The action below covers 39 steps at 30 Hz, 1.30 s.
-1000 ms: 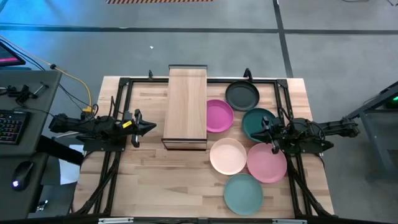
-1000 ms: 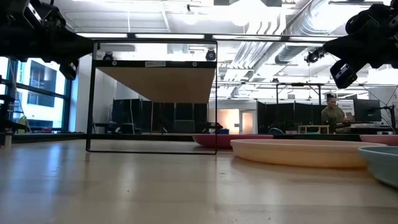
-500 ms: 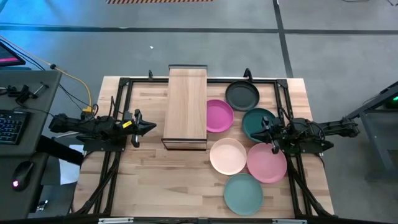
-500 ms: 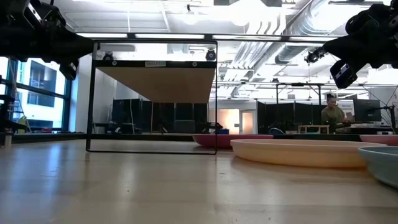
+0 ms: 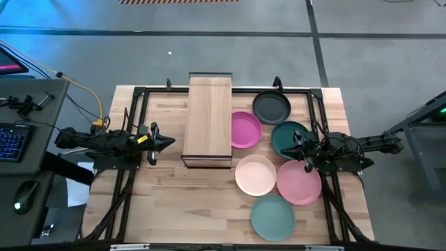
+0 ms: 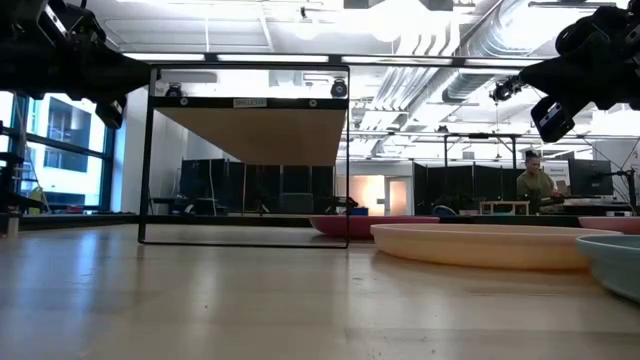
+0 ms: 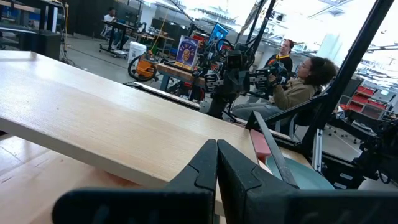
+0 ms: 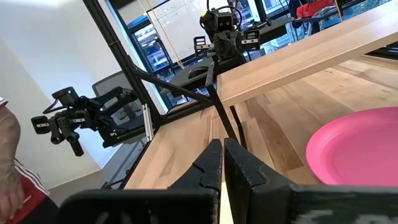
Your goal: Place and stack plates onto a shelf
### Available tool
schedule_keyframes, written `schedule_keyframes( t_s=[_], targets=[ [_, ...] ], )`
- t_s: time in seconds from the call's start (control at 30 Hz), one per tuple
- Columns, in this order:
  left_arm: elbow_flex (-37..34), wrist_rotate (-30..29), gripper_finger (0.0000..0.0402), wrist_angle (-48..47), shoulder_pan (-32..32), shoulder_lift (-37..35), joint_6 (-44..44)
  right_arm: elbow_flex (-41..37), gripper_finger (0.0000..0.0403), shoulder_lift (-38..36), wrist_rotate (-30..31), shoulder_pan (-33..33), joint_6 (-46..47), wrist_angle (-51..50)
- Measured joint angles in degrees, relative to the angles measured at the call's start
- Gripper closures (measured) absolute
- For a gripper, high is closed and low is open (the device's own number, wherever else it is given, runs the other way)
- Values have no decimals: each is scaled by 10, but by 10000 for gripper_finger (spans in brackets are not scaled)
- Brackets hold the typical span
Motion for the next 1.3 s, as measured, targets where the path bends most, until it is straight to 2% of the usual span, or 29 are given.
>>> schedule_keyframes(
  t_s=[0.67, 0.77, 0.9, 1.0, 1.07, 1.17, 1.23, 1.3],
  targets=[
    [0, 0, 401, 0, 0, 0, 0, 0, 402, 0, 11, 0, 2, 8],
    [0, 0, 401, 0, 0, 0, 0, 0, 402, 0, 63, 0, 58, 106],
    [0, 0, 401, 0, 0, 0, 0, 0, 402, 0, 204, 0, 146, 254],
    [0, 0, 401, 0, 0, 0, 0, 1, 402, 4, 292, -1, 156, 316],
    [0, 0, 401, 0, 0, 0, 0, 17, 402, 18, 311, -2, 149, 325],
    [0, 0, 401, 0, 0, 0, 0, 84, 402, 63, 343, -8, 91, 313],
    [0, 0, 401, 0, 0, 0, 0, 149, 402, 109, 375, -14, 41, 255],
    [0, 0, 401, 0, 0, 0, 0, 230, 395, 158, 411, -24, 26, 143]
  ],
)
